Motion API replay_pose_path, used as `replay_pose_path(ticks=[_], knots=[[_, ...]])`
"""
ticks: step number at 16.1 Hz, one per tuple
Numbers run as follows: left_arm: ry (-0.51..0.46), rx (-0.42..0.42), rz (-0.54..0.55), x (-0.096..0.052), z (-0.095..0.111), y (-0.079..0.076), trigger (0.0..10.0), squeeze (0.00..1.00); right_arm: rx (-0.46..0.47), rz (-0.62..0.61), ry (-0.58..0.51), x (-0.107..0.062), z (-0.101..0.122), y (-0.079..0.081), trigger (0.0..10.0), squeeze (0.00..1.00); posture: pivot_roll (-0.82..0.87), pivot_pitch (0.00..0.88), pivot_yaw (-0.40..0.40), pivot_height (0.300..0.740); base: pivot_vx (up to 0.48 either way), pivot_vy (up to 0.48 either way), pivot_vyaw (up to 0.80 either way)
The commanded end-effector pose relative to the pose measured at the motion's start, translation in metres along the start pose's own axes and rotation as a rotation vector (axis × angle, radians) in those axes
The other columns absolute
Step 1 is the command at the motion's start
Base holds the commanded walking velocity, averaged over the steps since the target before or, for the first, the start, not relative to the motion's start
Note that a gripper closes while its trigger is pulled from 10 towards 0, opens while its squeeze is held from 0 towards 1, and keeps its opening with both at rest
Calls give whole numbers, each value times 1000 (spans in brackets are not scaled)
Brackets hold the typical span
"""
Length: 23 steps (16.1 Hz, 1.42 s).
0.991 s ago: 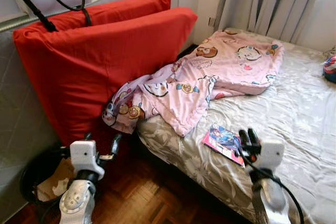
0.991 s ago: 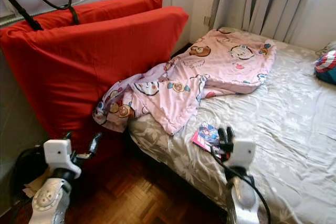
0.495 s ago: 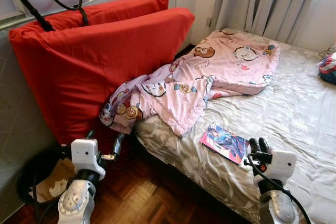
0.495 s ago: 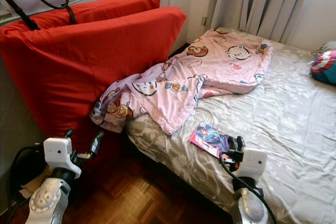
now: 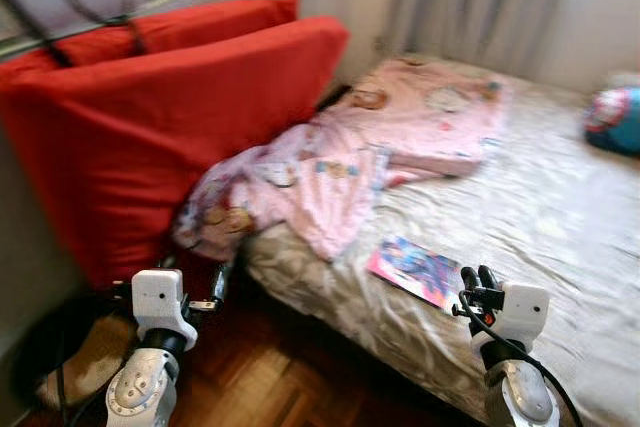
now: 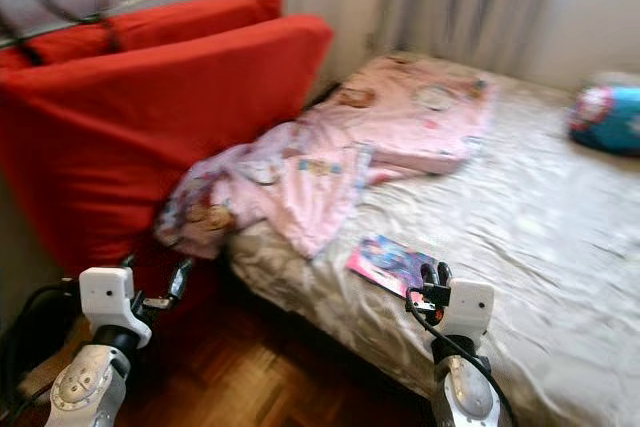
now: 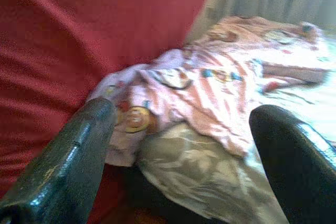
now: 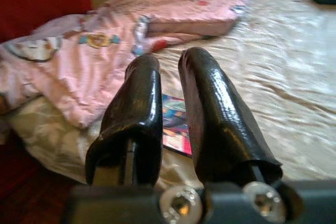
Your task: Clean up the room
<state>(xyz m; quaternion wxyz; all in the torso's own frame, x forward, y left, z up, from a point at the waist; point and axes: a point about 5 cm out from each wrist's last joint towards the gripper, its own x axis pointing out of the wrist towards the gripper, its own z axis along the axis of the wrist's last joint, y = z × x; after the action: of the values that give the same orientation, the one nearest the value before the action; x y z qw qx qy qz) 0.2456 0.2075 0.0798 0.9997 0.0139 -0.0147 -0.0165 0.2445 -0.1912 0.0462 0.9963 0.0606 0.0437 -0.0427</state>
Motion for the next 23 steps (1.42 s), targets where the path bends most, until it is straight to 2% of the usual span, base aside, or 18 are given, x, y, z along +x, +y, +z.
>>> replay_pose_path(ticks=[1,3,6,16,23], knots=[[4,-1,-2,-1,1,-1,10000,0,-5,-7,-11,0,5,-2,10000,0,55,0,-28,740,0,0,-763],[1,-1,-3,-1,4,-1,10000,0,-5,-5,-9,0,5,-2,10000,0,62,0,-31,740,0,0,-756],[-4,0,-4,-1,6,-1,10000,0,-5,16,-36,2,9,4,10000,0,64,0,-31,740,0,0,0],[23,6,-2,0,4,-2,10000,0,-5,19,-30,3,8,7,10000,0,65,0,-25,740,0,0,0],[34,12,2,-1,3,-1,10000,0,2,36,-15,6,7,12,10000,0,67,0,-24,740,264,0,-111]])
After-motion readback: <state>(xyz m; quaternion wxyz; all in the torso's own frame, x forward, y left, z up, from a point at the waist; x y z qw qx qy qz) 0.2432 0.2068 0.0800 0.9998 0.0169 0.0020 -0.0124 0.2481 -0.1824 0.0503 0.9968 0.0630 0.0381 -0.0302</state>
